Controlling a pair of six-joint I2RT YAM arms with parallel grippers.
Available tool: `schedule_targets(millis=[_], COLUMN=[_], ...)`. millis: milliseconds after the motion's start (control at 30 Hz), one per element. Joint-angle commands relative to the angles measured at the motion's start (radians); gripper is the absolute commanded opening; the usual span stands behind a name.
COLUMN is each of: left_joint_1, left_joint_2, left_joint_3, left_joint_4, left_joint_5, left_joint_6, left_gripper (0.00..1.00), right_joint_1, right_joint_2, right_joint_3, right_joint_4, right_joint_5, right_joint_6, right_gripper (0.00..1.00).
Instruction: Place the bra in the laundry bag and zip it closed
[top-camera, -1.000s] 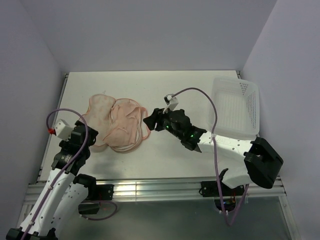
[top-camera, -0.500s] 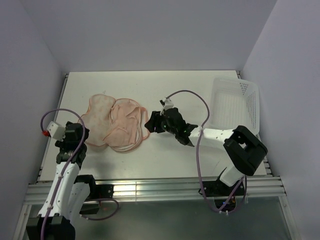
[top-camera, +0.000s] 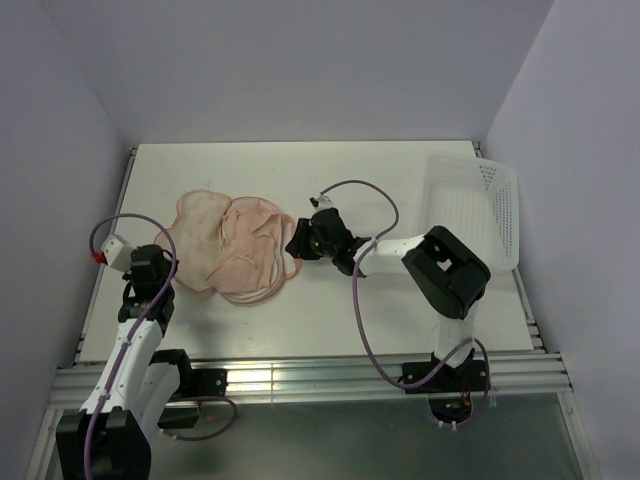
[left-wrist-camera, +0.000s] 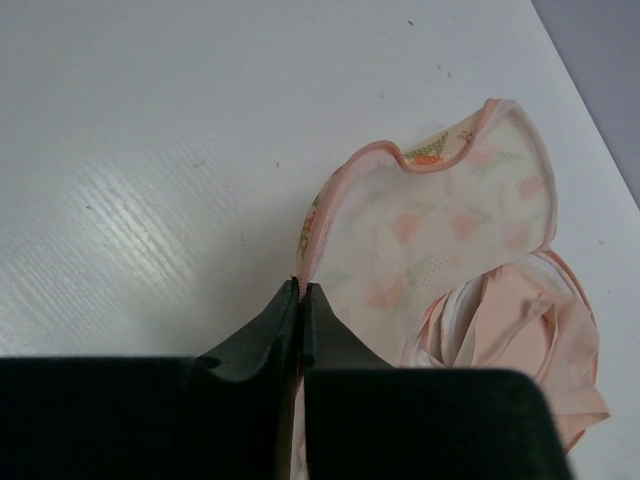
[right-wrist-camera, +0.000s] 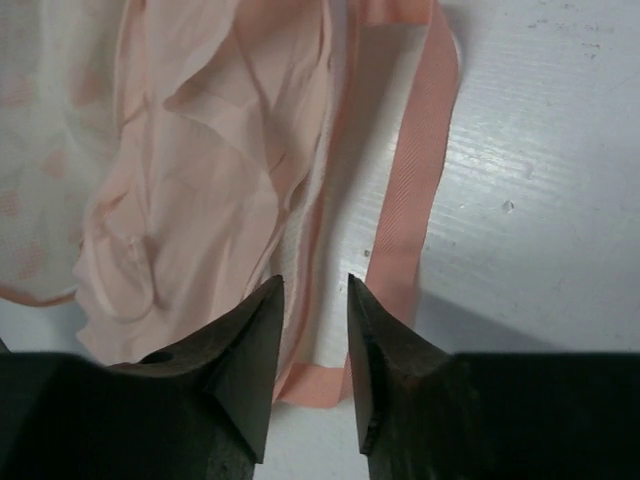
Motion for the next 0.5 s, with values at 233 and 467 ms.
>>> schedule_targets(millis=[233,467], left_joint_1=[0.001,-0.123], left_joint_2=[-0.073,-0.151], left_joint_3=[-0.006,-0.003], left_joint_4=[0.1,0.096], left_joint_5=[0.158,0.211], left_joint_6=[0.046,0.093], left_gripper=[0.0,0.0], right_joint_1=[-0.013,-0.003], right_joint_2=[0.126,0.204], right_joint_3=[0.117,0.151], right_joint_4=[0.051,0.075], right_joint_5=[-0.062,-0.082], right_joint_6=[0.071,0.12], right_gripper=[0.32,0.26])
